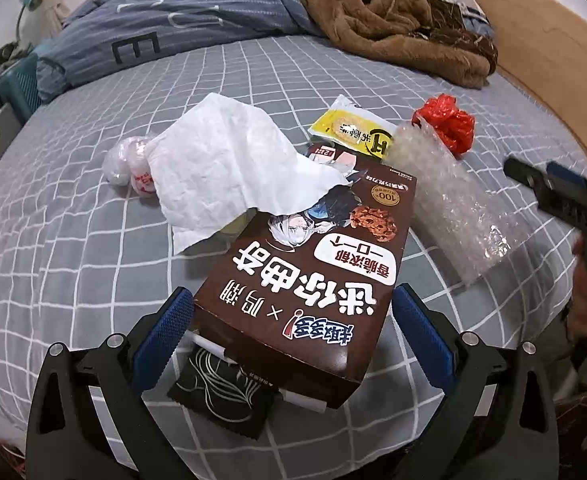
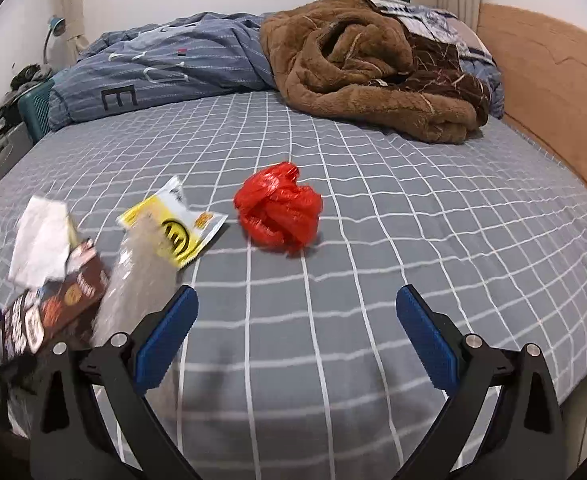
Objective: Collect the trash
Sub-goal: 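Move both grippers back over the bed toward the brown snack box and red bag, then grasp the red plastic bag with the right gripper while the left gripper grasps the brown snack box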
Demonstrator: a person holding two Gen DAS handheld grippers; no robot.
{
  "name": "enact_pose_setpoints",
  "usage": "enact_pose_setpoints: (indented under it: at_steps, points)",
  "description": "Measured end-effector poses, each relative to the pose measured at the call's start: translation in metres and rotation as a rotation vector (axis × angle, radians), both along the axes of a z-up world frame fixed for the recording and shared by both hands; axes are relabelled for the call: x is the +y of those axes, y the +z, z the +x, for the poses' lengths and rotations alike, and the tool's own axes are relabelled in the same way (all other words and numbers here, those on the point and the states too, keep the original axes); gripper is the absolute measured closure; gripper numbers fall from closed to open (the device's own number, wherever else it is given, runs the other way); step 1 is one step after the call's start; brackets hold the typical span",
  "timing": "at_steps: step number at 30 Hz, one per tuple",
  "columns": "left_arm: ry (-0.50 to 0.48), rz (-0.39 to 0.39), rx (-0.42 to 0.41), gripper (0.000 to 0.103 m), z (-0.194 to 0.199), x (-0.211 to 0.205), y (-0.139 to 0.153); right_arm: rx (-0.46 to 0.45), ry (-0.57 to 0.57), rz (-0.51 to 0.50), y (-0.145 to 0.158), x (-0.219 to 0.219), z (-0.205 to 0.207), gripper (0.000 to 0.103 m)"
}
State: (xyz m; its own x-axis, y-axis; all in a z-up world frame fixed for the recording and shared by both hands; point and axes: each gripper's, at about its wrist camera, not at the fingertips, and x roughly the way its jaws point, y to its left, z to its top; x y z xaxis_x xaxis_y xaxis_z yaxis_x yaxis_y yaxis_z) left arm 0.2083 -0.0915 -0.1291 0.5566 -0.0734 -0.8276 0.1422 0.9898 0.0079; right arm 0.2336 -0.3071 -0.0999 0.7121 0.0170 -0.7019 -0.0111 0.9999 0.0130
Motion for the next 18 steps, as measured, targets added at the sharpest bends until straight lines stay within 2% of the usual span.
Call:
enact_pose_setpoints:
  at_steps: [10,15,18]
  points:
    - [-0.002,0.003,0.009,0.005,0.012,0.002,-0.003,0.029,-0.018,0.051,-0.013,-0.002,0.068,0.008]
    - [0.002,-0.043,0.028,0.005,0.019,0.008,-0.007,0.049,-0.018,0.043,-0.022,-0.003,0.093,0.008]
    - [0.001,-0.046,0.029,0.005,0.019,0.008,-0.009,0.064,-0.017,0.075,-0.027,-0.004,0.102,0.008]
